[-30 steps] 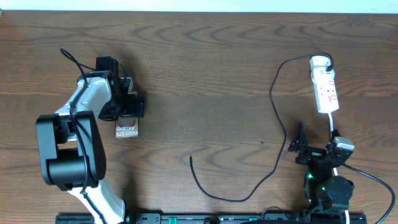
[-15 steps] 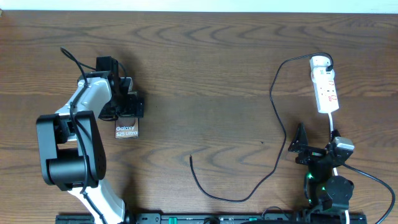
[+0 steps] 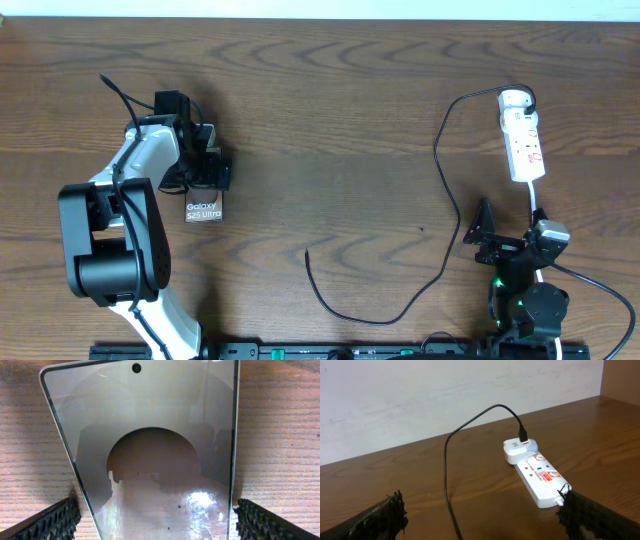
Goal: Plug charger to phone and switch on socket
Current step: 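Close the left gripper on the phone's long edges, then lift the phone with the left gripper and tilt it upright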
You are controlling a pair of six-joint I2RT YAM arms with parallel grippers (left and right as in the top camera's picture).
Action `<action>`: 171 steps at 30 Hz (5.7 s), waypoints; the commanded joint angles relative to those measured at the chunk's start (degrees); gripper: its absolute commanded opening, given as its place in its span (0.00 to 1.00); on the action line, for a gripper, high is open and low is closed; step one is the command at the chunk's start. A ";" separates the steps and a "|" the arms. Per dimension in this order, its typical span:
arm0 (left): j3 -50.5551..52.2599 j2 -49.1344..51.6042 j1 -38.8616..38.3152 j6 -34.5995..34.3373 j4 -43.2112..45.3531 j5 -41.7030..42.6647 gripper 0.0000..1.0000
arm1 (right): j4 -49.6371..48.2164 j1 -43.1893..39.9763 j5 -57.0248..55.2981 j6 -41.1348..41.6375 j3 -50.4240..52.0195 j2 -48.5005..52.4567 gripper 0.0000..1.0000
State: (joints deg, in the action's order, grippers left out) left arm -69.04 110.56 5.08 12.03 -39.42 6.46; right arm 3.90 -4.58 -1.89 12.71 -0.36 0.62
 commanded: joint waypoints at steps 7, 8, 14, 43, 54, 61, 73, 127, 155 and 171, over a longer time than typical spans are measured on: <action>1.86 1.66 0.17 1.22 -0.76 1.60 0.98 | 0.22 -0.09 -0.11 -0.59 0.04 -0.31 0.99; 1.86 1.66 0.17 1.22 -0.76 1.57 0.98 | 0.22 -0.09 -0.11 -0.59 0.04 -0.31 0.99; 2.25 1.66 0.17 -0.31 -0.76 0.13 0.98 | 0.22 -0.09 -0.11 -0.59 0.04 -0.31 0.99; 4.09 1.66 0.20 -1.81 -0.13 0.17 0.98 | 0.22 -0.09 -0.11 -0.59 0.04 -0.31 0.99; 4.09 1.66 0.20 -1.79 0.04 0.15 0.92 | 0.22 -0.09 -0.11 -0.59 0.04 -0.31 0.99; 4.09 1.66 0.20 -1.79 0.33 0.17 0.82 | 0.22 -0.09 -0.09 -0.59 0.04 -0.31 0.99; 4.09 1.66 0.20 -1.79 0.50 0.55 0.69 | 0.22 -0.09 -0.11 -0.59 0.04 -0.31 0.99; -1.73 -24.57 0.37 -40.65 -2.12 43.87 0.08 | 0.22 -0.09 -0.11 -0.59 0.04 -0.31 0.99; -1.73 -24.52 0.37 -83.03 -1.53 76.85 0.07 | 0.22 -0.09 -0.11 -0.59 0.04 -0.31 0.99; -1.68 -24.52 -0.09 -62.40 -0.44 43.12 0.07 | 0.22 -0.09 -0.11 -0.59 0.04 -0.31 0.99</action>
State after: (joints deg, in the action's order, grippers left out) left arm -68.71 87.00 5.13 -58.54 -38.26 64.27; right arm 3.90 -4.58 -1.89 12.71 -0.36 0.62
